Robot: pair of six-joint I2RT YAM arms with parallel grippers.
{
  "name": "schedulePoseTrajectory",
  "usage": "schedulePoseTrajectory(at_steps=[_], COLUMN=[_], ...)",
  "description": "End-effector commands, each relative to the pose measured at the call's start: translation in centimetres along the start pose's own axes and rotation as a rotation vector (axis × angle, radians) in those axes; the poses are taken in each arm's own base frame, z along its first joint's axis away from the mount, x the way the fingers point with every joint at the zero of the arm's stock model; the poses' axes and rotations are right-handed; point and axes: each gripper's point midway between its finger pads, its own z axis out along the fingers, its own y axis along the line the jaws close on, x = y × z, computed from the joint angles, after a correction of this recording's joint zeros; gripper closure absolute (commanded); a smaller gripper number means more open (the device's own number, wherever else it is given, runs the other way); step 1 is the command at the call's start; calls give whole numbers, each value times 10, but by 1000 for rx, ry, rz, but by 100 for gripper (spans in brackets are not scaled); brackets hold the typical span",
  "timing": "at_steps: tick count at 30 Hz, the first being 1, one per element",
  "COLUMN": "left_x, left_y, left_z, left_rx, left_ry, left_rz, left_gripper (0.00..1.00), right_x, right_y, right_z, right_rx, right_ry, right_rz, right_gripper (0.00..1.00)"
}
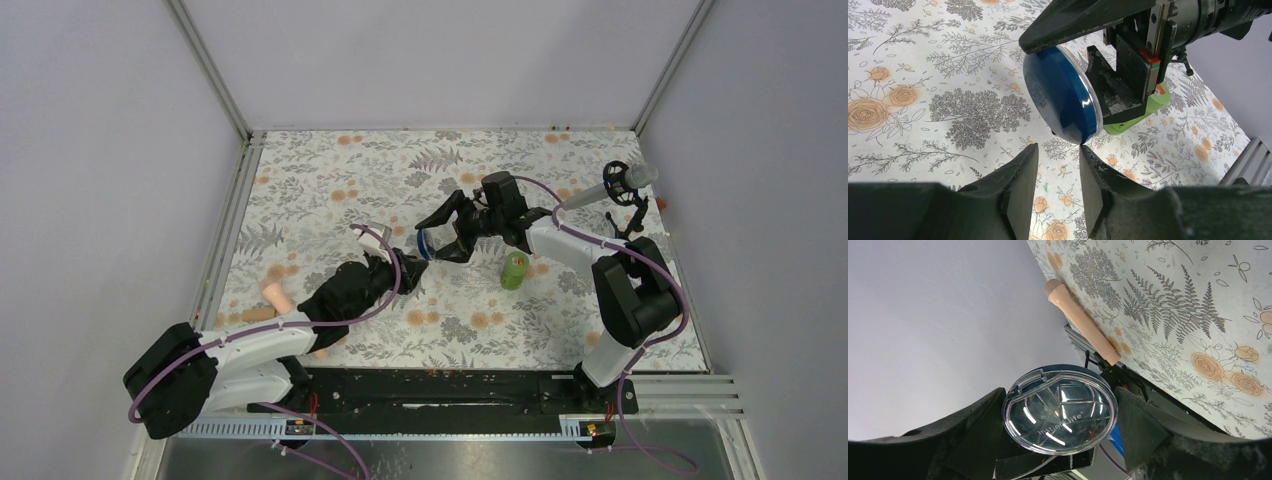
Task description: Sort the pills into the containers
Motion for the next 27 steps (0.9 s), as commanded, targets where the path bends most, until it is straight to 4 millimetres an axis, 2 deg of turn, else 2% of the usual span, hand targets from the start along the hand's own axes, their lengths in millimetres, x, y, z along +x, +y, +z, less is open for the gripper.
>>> schedulePoseTrajectory(at_steps=[1,9,15,22,27], left_x=[-38,-36,-40,-42,-44], left_y=[-11,-18,-9,-7,-7], left_z=[9,16,21,26,26], left_rx=[5,33,-28,-45,-39], left_ry=[-108,-90,-102,-125,-151], left_rz=[-20,-8,-18,-45,-45], left_gripper=[62,58,58,49,39], right_x=[6,4,3,1,0], right_y=[15,13,11,5,0], right_z=[-10,-8,-8,-9,-8], right_rx=[-53,-49,-41,-20,-6], right_ry=[3,1,-6,-31,-40], right_rz=[-33,-28,-33,-45,-48], right_gripper=[44,45,45,46,46])
